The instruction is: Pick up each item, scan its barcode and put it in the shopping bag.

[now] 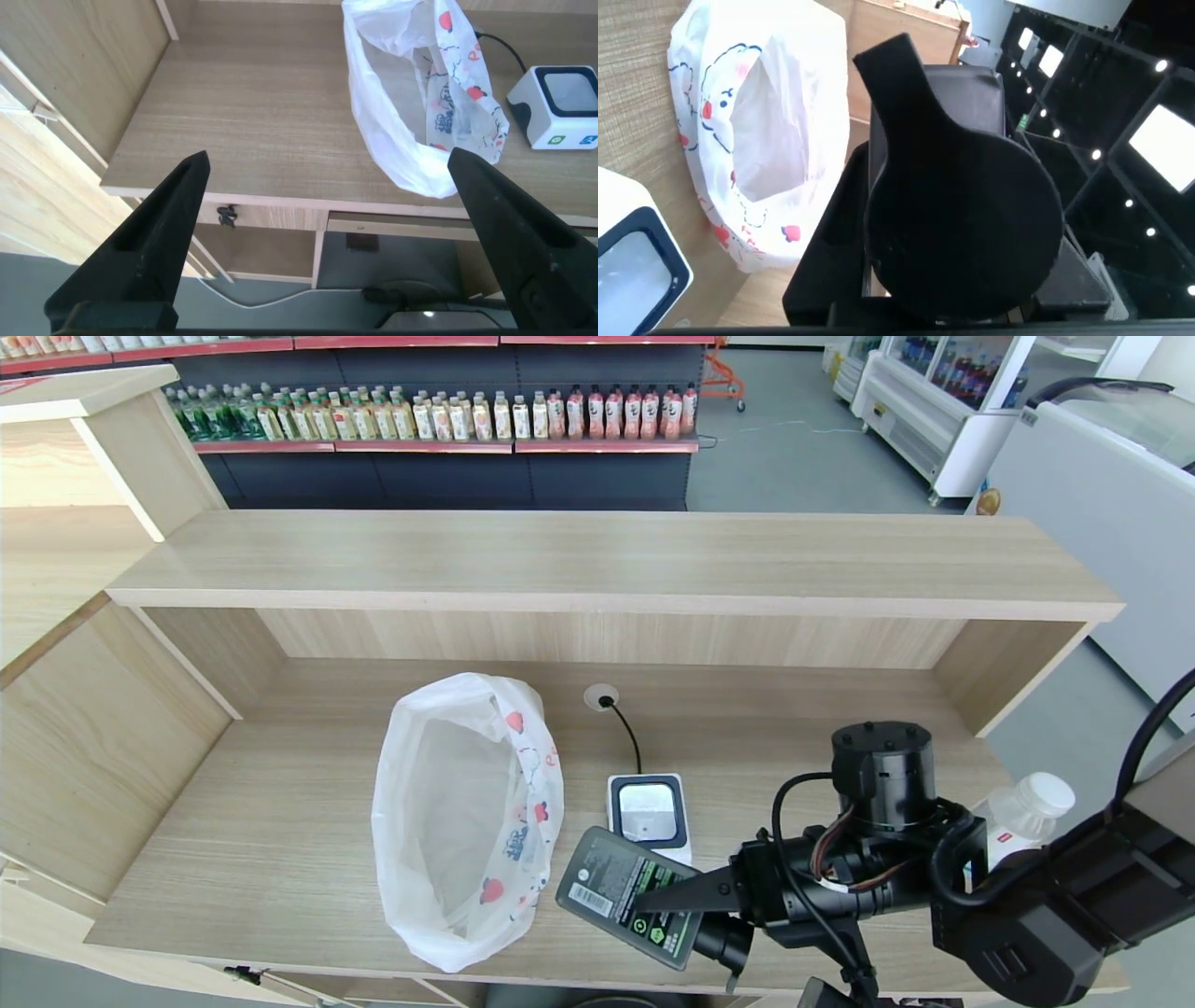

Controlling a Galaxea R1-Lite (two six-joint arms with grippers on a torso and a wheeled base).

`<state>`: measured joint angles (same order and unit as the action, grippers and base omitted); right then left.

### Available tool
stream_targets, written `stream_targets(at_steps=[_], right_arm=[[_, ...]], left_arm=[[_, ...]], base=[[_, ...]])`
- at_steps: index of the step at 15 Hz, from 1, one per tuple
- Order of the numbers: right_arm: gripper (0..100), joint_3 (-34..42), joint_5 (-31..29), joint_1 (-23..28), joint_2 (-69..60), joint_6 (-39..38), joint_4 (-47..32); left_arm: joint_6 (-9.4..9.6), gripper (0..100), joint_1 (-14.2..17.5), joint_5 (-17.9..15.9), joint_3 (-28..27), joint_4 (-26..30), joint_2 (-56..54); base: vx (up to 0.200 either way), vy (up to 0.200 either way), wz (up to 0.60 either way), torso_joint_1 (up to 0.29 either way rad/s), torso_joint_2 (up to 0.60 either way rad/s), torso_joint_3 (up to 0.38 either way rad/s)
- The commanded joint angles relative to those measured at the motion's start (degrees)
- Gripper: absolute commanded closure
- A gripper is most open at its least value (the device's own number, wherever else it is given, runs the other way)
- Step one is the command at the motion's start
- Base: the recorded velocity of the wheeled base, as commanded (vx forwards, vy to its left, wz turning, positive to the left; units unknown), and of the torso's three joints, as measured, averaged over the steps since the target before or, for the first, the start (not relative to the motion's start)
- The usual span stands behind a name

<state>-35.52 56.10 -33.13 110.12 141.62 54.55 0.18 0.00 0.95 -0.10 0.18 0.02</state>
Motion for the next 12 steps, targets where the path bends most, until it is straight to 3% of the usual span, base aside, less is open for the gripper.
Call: stream_targets(at_steps=[1,4,5,8,9,10,12], right_arm=[[100,1.07,-0.38,0.97,-2.89,-4.42,-0.50],[100,10.83,-1.78,9.14,-14.49,-16.37,-2.08],[100,10.39,-2.31,10.37,-18.54,-22.79,-8.76],[100,8.37,-5.39,18.37,-24.51,-35.01,-12.01],[100,10.83,-6.36,22.76,-26.89,-38.35,-15.18],[100,10.47,-6.53,23.64,-28.20,-41.42,-19.05],[100,9.07,-8.46,24.34,-32.60,-65.94,-22.03]], left_arm=[[-0.01,0,0.00,0.02,0.01,-0.01,-0.02],[-0.01,0,0.00,0.02,0.01,-0.01,-0.02],[-0.01,0,0.00,0.02,0.01,-0.01,-0.02],[-0.01,0,0.00,0.02,0.01,-0.01,-0.02],[-0.01,0,0.00,0.02,0.01,-0.01,-0.02],[-0.01,0,0.00,0.02,0.01,-0.01,-0.02],[-0.01,0,0.00,0.02,0.01,-0.01,-0.02]], base=[[0.000,0.000,0.00,0.000,0.00,0.000],[0.000,0.000,0.00,0.000,0.00,0.000],[0.000,0.000,0.00,0.000,0.00,0.000],[0.000,0.000,0.00,0.000,0.00,0.000],[0.000,0.000,0.00,0.000,0.00,0.000],[0.000,0.000,0.00,0.000,0.00,0.000],[0.000,0.000,0.00,0.000,0.00,0.000]])
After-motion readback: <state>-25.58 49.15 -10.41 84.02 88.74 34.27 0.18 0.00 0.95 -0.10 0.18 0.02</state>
